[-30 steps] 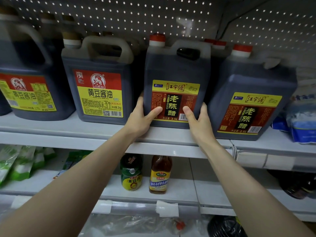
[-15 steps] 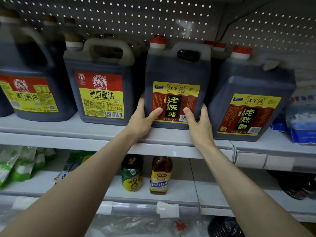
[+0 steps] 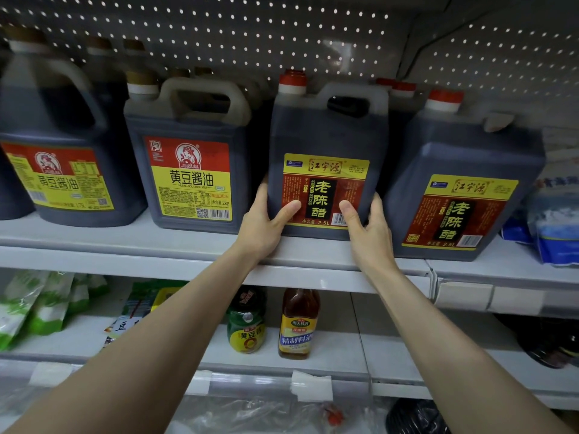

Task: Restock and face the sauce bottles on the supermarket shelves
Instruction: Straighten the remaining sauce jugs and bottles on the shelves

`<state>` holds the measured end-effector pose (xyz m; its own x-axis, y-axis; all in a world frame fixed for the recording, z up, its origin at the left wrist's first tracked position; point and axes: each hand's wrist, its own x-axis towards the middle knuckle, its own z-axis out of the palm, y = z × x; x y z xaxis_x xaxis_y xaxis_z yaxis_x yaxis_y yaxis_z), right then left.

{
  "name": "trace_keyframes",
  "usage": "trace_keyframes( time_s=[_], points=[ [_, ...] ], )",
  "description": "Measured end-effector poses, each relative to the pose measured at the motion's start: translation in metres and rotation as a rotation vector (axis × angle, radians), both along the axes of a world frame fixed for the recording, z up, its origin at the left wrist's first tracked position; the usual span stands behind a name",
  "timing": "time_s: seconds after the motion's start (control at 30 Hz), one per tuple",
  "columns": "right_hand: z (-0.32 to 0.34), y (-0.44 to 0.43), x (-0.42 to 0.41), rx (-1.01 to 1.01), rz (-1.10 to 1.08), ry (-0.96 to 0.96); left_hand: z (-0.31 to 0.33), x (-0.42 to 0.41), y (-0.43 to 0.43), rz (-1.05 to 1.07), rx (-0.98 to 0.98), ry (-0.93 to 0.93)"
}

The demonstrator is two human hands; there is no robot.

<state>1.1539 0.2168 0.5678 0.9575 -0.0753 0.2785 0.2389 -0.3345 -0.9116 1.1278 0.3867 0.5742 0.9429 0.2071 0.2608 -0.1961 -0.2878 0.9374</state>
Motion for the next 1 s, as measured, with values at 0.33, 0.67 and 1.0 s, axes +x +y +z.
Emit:
trace_keyframes(
  time_s=[0.33, 0.67, 1.0],
  points=[
    [0.001, 0.000, 0.001, -0.007, -0.010, -0.007, 0.000, -0.002, 0.000, 0.013, 0.032, -0.016],
    [0.008, -0.006, -0.004, 0.072, 0.071, 0.032, 0.003, -0.007, 0.002, 0.037, 0.055, 0.020],
    [0.040, -0.044, -0.075, 0.098, 0.039, -0.063, 0.027, -0.057, -0.017, 0.209, 0.072, -0.091]
  ],
)
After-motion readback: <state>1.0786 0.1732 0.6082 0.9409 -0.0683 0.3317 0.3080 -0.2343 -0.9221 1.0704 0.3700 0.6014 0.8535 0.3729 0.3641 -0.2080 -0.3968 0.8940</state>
